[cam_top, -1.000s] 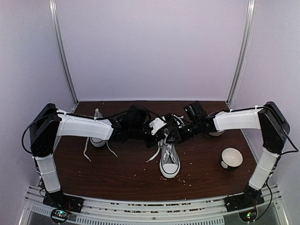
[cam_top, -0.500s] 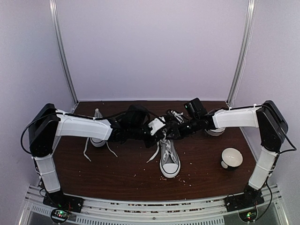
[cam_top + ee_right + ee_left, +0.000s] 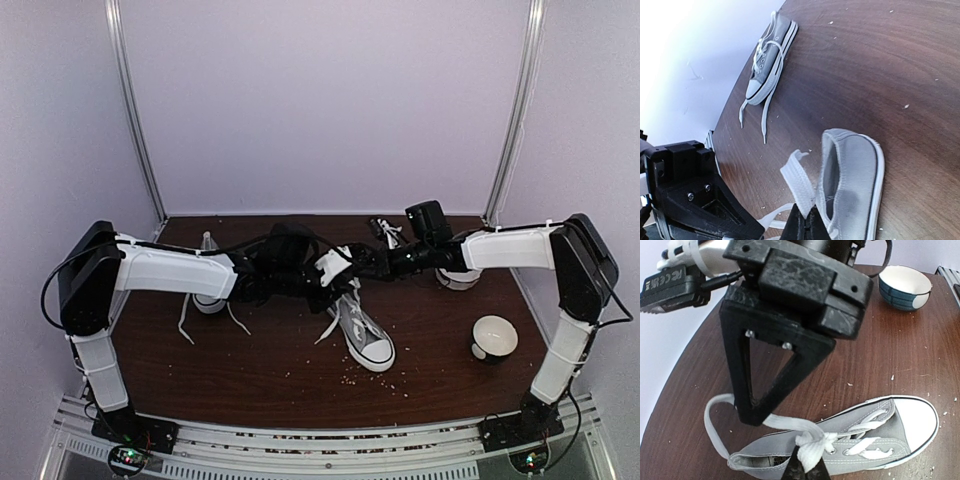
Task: Tie the shoes
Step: Cross the shoelace with the shoelace.
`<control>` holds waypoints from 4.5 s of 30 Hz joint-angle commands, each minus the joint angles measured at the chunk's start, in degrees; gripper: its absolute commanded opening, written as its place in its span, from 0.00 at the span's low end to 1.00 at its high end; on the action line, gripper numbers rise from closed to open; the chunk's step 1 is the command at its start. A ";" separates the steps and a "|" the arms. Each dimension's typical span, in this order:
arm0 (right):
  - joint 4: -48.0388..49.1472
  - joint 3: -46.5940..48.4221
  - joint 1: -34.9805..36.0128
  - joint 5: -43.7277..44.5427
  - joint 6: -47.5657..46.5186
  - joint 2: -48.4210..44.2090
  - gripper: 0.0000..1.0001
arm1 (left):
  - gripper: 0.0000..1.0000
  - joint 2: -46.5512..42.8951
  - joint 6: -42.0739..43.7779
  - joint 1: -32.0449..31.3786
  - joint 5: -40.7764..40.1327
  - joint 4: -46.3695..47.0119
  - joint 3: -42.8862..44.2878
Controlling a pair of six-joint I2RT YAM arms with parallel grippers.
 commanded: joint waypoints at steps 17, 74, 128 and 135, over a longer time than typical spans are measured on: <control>-12.84 4.94 1.95 -11.57 -13.67 6.35 0.00 | 0.00 -1.56 -0.28 1.11 -1.58 1.16 0.55; -32.61 10.79 0.11 1.90 -24.62 4.44 0.47 | 0.00 3.78 -0.83 1.19 0.44 -1.49 2.34; 26.17 -26.80 16.80 34.73 -1.09 -9.97 0.32 | 0.00 3.97 -3.04 1.81 0.23 -1.05 2.61; 26.00 -26.45 16.87 34.41 -0.96 -8.59 0.24 | 0.00 4.02 -2.82 1.81 0.22 -1.33 2.78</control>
